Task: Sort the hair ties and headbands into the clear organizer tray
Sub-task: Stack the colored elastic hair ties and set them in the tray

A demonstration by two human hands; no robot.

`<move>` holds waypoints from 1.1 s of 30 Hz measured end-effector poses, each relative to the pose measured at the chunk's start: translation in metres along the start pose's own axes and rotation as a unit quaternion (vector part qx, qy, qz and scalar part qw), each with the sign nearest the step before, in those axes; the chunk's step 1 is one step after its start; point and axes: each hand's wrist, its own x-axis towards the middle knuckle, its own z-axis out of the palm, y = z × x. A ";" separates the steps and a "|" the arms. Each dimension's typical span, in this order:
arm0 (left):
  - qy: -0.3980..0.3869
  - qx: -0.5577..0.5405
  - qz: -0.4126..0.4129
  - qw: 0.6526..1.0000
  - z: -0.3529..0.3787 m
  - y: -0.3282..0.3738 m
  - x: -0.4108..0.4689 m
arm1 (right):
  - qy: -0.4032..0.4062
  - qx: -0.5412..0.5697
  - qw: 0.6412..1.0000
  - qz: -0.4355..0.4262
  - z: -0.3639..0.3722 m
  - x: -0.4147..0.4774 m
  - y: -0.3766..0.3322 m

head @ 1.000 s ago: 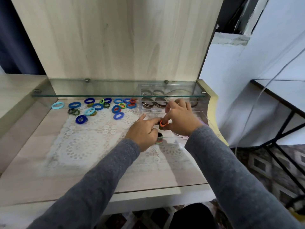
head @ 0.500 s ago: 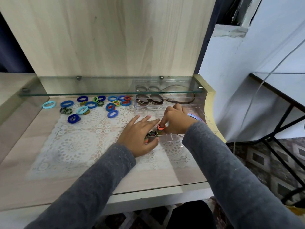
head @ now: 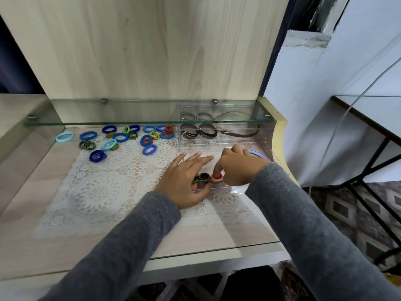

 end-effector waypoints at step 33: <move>0.030 -0.027 0.051 0.998 0.000 0.001 -0.003 | 0.205 0.168 0.964 0.008 0.024 0.024 0.020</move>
